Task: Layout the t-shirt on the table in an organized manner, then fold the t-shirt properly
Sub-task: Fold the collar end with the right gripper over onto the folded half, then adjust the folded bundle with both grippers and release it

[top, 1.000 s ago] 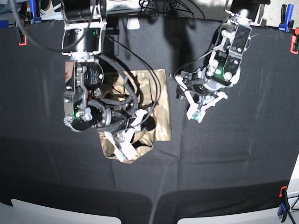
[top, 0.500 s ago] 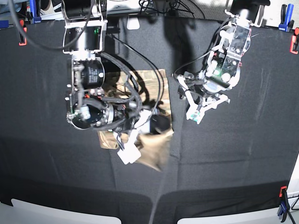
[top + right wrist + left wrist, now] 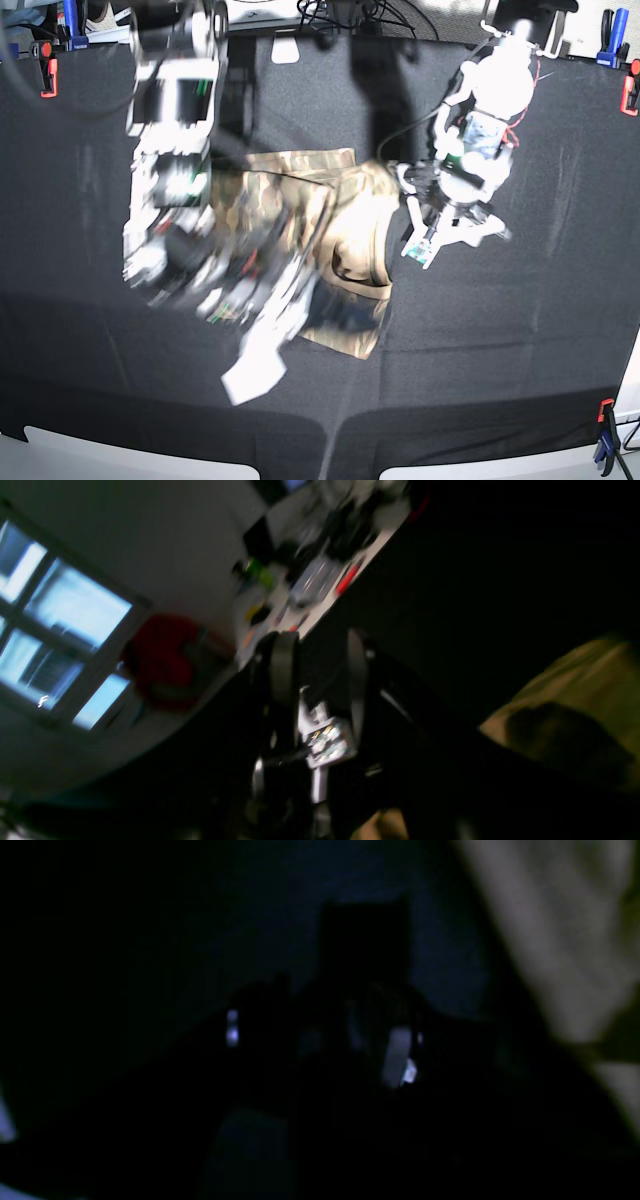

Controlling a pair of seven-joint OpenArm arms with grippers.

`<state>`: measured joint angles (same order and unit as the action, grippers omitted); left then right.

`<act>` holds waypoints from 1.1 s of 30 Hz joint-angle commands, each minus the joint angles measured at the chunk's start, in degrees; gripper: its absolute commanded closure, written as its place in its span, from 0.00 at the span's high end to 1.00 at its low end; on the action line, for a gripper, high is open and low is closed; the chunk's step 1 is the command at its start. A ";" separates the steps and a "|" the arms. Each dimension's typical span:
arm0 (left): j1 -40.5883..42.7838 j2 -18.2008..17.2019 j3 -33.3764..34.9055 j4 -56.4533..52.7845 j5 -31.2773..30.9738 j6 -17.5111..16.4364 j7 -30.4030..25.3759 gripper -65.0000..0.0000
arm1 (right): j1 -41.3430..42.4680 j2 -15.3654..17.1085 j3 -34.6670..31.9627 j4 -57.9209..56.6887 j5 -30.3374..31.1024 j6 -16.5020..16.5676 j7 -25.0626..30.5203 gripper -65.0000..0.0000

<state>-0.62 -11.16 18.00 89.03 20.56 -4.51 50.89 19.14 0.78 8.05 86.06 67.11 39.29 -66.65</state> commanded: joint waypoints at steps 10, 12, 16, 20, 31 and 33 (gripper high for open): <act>-1.92 -3.06 -0.37 5.68 15.19 18.78 3.26 0.44 | 6.43 2.45 15.93 1.14 -25.38 0.71 9.16 0.25; -2.47 -3.19 -0.37 10.12 12.15 18.84 2.43 0.44 | 6.43 3.98 15.85 1.14 -28.85 0.71 11.52 0.25; -2.54 -3.17 -0.37 21.59 -5.20 15.45 -0.87 0.44 | 6.43 6.27 13.31 -0.15 -34.01 0.71 14.47 0.25; -0.96 -3.10 -0.33 28.33 -31.91 6.23 -3.02 0.44 | 6.60 8.24 8.15 -6.27 -42.84 0.71 20.41 0.25; 7.89 -1.84 -0.26 26.01 -44.26 -3.72 -9.01 0.44 | 16.55 9.33 -2.97 -37.59 -54.99 -2.93 35.80 0.25; 9.11 -1.49 -0.26 23.69 -44.22 -3.74 -9.70 0.44 | 18.86 9.29 -3.80 -42.88 -54.97 -2.91 36.94 0.25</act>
<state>8.99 -12.86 17.91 111.70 -23.24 -8.05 42.59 35.73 9.47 4.12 41.87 11.57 36.18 -31.31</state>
